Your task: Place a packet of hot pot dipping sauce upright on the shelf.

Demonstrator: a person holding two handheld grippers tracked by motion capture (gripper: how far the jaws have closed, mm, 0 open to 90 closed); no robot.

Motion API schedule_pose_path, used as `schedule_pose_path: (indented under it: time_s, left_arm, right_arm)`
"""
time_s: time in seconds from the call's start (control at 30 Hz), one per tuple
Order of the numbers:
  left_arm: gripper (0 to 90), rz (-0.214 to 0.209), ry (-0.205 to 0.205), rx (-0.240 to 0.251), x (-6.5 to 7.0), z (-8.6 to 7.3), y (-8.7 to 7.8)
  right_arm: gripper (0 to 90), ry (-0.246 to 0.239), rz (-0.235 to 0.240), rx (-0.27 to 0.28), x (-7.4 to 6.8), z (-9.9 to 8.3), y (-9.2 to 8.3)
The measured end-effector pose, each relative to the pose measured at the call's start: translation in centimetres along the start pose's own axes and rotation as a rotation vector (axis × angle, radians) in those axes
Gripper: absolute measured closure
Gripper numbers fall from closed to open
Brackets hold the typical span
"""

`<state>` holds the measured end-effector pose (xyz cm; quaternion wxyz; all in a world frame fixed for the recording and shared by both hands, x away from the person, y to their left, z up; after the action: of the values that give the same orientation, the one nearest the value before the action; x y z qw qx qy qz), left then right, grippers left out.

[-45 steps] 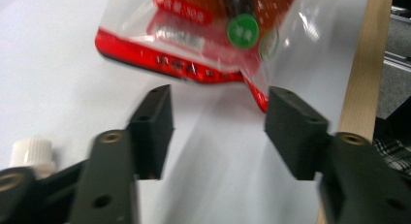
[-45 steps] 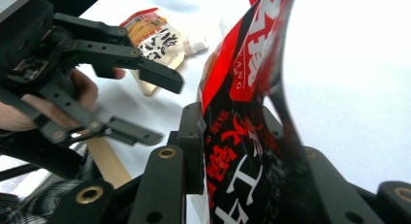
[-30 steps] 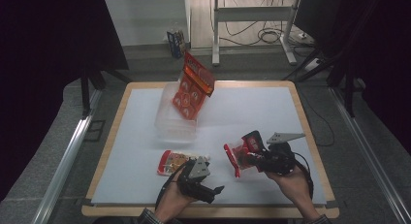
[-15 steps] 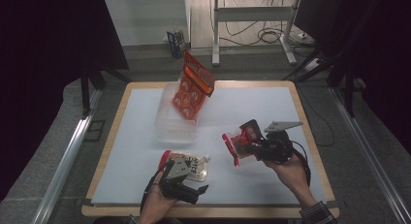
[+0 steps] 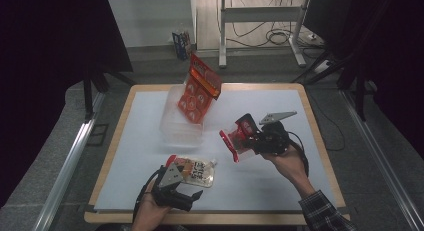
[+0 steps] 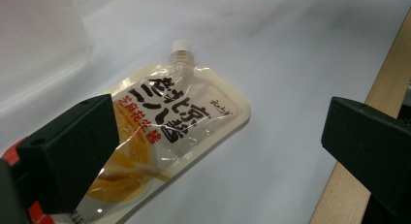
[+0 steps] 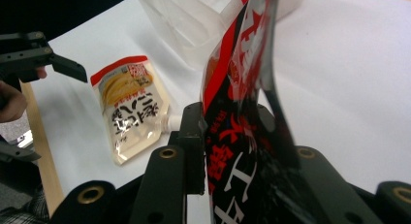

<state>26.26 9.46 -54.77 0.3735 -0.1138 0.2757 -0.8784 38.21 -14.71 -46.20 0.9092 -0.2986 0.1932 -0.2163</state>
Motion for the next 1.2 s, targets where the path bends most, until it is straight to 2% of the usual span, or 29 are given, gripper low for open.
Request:
schedule_pose_path:
  time_s: [0.1,0.27,0.73,0.87,1.2]
  left_arm:
    - [0.0,-0.022,-0.026,0.014,-0.2,-0.1,-0.2]
    - [0.0,-0.018,-0.045,0.022,-0.7,-0.2,-0.3]
    - [0.0,-0.022,-0.043,0.017,-0.7,-0.3,-0.4]
    - [0.0,-0.01,-0.035,0.009,-0.7,-0.4,-0.4]
    - [0.0,0.02,-0.062,0.021,-1.7,-0.5,-0.8]
  right_arm:
    - [69.6,-0.005,0.009,-0.006,0.2,0.7,0.5]
    - [69.7,-0.015,0.022,-0.022,0.4,1.8,1.4]
    - [69.8,-0.058,0.027,-0.082,1.2,4.1,4.2]
    - [69.8,-0.072,0.034,-0.102,1.3,4.7,5.2]
    - [69.9,-0.108,0.035,-0.168,1.6,5.7,7.2]
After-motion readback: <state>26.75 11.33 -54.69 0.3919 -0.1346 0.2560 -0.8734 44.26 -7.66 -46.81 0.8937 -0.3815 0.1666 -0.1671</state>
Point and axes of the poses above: each handheld gripper's, and its own axes: y roughly forward along the jaws, z roughly out of its top, x roughly to its right, the point moved 6 cm from there along y, roughly forward along the jaws, and after that the axes turned 5 degrees about z, right-handed, at the moved point
